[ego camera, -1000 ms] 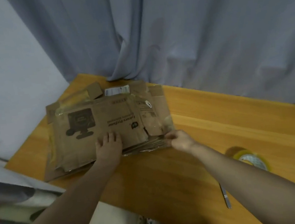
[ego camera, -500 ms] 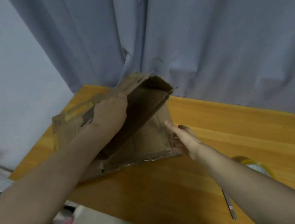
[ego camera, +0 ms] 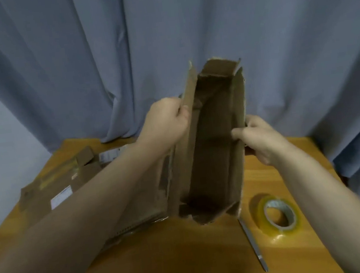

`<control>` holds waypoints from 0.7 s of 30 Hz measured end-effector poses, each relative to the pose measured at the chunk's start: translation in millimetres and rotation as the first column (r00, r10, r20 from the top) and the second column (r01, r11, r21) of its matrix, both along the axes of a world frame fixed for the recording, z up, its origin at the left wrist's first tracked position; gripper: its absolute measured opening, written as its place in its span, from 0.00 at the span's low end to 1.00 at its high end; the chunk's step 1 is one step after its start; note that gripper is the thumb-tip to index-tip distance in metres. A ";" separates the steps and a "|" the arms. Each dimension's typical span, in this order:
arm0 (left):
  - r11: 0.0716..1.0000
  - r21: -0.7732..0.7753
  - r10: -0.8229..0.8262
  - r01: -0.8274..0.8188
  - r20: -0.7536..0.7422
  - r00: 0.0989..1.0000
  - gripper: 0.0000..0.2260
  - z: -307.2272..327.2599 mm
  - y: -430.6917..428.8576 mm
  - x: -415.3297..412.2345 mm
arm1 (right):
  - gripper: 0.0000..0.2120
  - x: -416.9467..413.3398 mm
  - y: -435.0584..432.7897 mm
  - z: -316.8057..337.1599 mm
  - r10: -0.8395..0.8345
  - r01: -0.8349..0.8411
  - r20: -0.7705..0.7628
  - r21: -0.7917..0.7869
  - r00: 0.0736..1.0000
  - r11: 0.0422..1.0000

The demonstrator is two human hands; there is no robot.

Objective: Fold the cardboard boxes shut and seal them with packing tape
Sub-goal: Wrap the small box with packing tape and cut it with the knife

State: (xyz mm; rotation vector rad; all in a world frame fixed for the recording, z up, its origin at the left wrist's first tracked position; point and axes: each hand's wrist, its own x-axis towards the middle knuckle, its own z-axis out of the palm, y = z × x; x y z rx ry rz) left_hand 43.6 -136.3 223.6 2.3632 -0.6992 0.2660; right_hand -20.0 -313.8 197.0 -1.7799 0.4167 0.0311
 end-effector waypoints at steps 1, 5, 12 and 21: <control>0.999 -0.041 -0.008 0.006 -0.060 0.998 0.20 -3.0 -6.6 -0.6 | 0.07 -4.3 -9.3 1.2 -0.005 0.004 -0.012 -0.078 1.000 0.997; 0.998 0.014 -0.056 0.061 -0.230 0.972 0.20 -25.6 -21.9 -6.4 | 0.06 -17.6 -30.8 -4.7 -0.021 -0.009 -0.106 -0.272 0.994 0.962; 0.981 0.177 -0.001 0.076 -0.394 0.919 0.19 -65.4 -16.1 -17.7 | 0.05 -31.9 -16.7 -45.5 0.042 -0.164 -0.352 -0.325 0.935 0.931; 0.990 0.140 0.060 0.016 -0.519 0.853 0.12 -116.4 -0.3 -27.0 | 0.26 -29.4 3.4 -73.4 0.106 -0.350 -0.462 -0.483 0.880 0.802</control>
